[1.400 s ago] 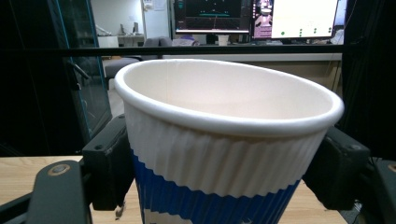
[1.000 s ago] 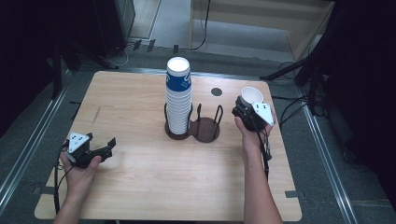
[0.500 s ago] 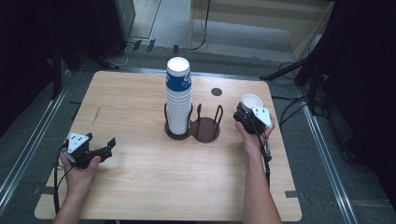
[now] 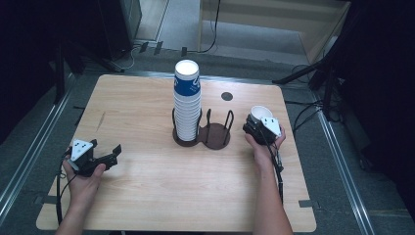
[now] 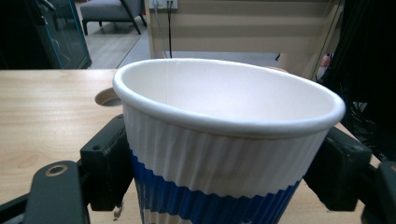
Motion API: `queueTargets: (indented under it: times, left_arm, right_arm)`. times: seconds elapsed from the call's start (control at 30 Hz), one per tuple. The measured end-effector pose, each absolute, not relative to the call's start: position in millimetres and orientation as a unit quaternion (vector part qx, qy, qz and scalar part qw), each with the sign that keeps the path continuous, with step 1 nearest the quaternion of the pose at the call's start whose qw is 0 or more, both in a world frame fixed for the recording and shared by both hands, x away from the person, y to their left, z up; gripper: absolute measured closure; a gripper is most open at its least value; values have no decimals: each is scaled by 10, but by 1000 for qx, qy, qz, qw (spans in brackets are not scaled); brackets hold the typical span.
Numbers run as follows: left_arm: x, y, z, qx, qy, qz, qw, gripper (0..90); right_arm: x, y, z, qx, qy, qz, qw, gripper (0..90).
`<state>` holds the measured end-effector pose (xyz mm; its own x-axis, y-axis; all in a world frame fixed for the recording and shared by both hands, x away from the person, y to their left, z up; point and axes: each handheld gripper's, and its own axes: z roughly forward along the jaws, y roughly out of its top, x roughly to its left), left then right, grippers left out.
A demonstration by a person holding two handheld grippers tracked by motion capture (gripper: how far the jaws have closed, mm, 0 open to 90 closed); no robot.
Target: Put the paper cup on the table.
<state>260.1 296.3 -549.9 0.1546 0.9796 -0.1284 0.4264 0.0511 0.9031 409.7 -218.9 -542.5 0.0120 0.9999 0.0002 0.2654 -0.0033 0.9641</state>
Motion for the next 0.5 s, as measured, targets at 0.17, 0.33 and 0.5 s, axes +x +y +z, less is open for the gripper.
queueTargets:
  times: [0.17,0.33,0.5]
  left_arm:
    - [2599,2965,-5498,615,572,310,446,84]
    - [2600,2965,-5498,614,573,310,446,84]
    - [2600,2965,-5498,614,573,310,446,84]
  right_arm:
    - [4090,-2197,-5430,565,564,422,430,196]
    - [4088,-2215,-5410,574,564,423,417,189]
    - [4083,-2224,-5408,577,568,419,411,184]
